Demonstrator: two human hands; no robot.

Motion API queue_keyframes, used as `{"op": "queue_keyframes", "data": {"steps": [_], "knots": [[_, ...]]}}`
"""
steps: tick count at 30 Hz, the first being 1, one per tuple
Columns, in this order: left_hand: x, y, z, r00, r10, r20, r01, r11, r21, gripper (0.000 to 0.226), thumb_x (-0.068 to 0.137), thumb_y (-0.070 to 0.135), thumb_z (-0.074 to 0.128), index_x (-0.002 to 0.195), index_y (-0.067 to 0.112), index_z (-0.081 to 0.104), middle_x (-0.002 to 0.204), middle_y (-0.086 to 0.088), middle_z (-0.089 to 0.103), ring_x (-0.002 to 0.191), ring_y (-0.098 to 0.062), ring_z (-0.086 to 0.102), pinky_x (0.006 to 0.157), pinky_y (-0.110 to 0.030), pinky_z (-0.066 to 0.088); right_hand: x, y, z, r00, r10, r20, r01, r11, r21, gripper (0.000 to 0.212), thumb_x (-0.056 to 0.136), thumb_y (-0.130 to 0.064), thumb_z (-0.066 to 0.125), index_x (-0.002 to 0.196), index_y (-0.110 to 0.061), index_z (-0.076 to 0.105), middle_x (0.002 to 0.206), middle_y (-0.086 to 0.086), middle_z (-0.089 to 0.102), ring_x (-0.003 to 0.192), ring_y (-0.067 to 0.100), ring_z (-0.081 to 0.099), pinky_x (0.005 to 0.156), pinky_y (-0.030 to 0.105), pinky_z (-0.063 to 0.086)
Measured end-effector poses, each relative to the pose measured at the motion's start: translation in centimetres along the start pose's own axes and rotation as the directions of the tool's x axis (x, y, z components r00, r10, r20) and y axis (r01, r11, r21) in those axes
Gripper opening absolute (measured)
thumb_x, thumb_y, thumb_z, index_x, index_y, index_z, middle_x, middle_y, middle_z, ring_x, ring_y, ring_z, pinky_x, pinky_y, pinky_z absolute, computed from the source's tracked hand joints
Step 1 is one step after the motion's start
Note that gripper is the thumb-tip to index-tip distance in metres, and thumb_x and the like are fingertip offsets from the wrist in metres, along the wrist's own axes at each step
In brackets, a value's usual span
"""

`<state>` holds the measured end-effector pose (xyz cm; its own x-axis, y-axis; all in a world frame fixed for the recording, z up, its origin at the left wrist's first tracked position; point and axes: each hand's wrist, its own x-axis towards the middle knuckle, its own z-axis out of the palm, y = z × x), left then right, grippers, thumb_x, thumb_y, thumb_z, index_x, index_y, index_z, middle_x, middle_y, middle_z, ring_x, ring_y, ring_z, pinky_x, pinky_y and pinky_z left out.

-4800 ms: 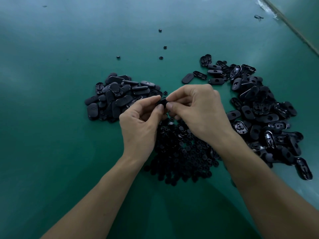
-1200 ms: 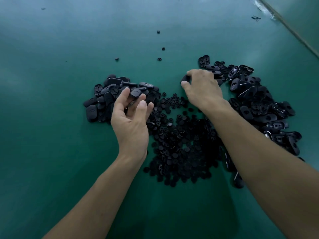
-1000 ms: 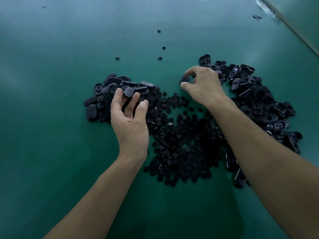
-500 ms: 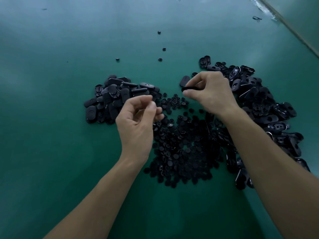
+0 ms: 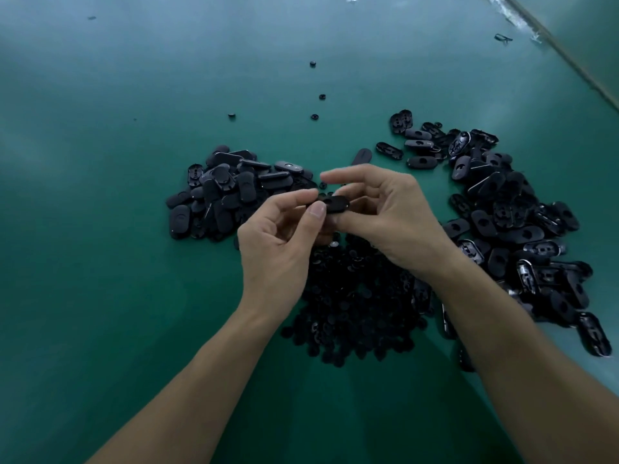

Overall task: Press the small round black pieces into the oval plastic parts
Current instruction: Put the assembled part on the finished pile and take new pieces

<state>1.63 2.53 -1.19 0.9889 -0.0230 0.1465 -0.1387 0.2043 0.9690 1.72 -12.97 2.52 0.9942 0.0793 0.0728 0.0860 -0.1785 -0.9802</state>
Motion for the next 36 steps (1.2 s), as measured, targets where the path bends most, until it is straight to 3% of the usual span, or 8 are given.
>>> {"op": "queue_keyframes", "data": {"steps": [3,7,11,19,25,29,33,36], "knots": [[0.2,-0.2,0.0,0.999,-0.006,-0.049,0.006,1.0,-0.002,0.015,0.094,0.006,0.069,0.104,0.017,0.068,0.084,-0.003,0.076,0.075,-0.014,0.074,0.068,-0.023,0.058,-0.1,0.4,-0.6,0.993,0.112,0.025,-0.112,0.994,0.004,0.042,0.082,0.005,0.076,0.116,-0.017,0.068,0.089,0.007,0.074,0.076,0.014,0.069,0.077,0.025,0.057],[0.3,-0.3,-0.2,0.998,-0.001,-0.064,0.001,1.0,0.005,0.016,0.094,0.009,0.069,0.107,0.019,0.069,0.089,-0.001,0.076,0.079,-0.016,0.074,0.071,-0.024,0.058,-0.4,0.3,-0.6,0.994,0.091,0.053,-0.09,0.995,-0.033,0.02,0.087,-0.008,0.076,0.104,-0.019,0.072,0.091,0.002,0.077,0.082,0.013,0.073,0.075,0.023,0.058],[0.2,-0.4,-0.1,0.999,0.0,-0.045,0.0,1.0,0.004,0.011,0.096,0.008,0.067,0.102,0.017,0.07,0.089,-0.003,0.077,0.08,-0.019,0.075,0.07,-0.023,0.058,-0.3,0.6,-0.2,0.994,0.077,-0.081,-0.08,0.996,-0.04,0.003,0.092,-0.018,0.071,0.09,-0.019,0.074,0.077,-0.002,0.075,0.065,0.005,0.067,0.059,0.012,0.048],[0.2,-0.3,-0.2,0.999,0.001,-0.038,0.001,0.999,0.037,0.005,0.093,0.01,0.071,0.096,0.014,0.069,0.083,-0.002,0.075,0.077,-0.019,0.075,0.07,-0.024,0.058,0.1,0.6,0.3,0.984,0.036,-0.177,-0.039,0.999,-0.01,0.004,0.09,-0.015,0.074,0.09,-0.019,0.073,0.075,-0.002,0.074,0.065,0.007,0.067,0.06,0.013,0.048],[0.0,-0.2,-0.1,0.999,0.002,0.033,-0.006,0.994,0.109,0.027,0.089,0.015,0.075,0.115,0.021,0.067,0.08,-0.003,0.075,0.072,-0.021,0.075,0.07,-0.031,0.061,0.5,-0.1,0.3,0.993,-0.03,-0.118,0.024,0.998,-0.055,0.014,0.09,-0.007,0.072,0.095,-0.019,0.076,0.085,-0.004,0.076,0.08,0.008,0.071,0.076,0.021,0.056],[0.0,-0.1,0.0,0.999,-0.002,0.05,-0.002,0.998,0.062,0.015,0.094,0.015,0.07,0.109,0.015,0.07,0.084,-0.003,0.077,0.075,-0.02,0.074,0.068,-0.028,0.06,0.9,-0.6,0.1,0.995,-0.037,-0.093,0.031,0.998,-0.063,0.021,0.092,-0.002,0.068,0.1,-0.021,0.074,0.09,-0.005,0.077,0.087,0.01,0.073,0.085,0.024,0.057],[0.0,0.0,0.1,0.999,0.036,0.036,-0.038,0.999,0.036,0.009,0.099,0.015,0.063,0.094,0.021,0.067,0.083,-0.002,0.075,0.077,-0.017,0.072,0.066,-0.023,0.057,1.3,0.1,-0.9,0.978,0.004,-0.206,-0.088,0.913,-0.397,0.018,0.093,-0.012,0.069,0.108,-0.02,0.075,0.088,-0.015,0.07,0.082,-0.002,0.067,0.081,0.011,0.051],[0.1,-0.2,-0.1,0.996,0.092,-0.005,-0.091,0.992,0.086,0.014,0.101,0.02,0.06,0.089,0.023,0.068,0.078,0.009,0.068,0.069,-0.009,0.064,0.062,-0.025,0.056,1.1,0.7,-0.8,0.983,0.045,-0.179,-0.142,0.804,-0.578,0.018,0.092,-0.02,0.071,0.109,-0.021,0.075,0.085,-0.017,0.065,0.077,-0.005,0.06,0.07,0.002,0.044]]}}
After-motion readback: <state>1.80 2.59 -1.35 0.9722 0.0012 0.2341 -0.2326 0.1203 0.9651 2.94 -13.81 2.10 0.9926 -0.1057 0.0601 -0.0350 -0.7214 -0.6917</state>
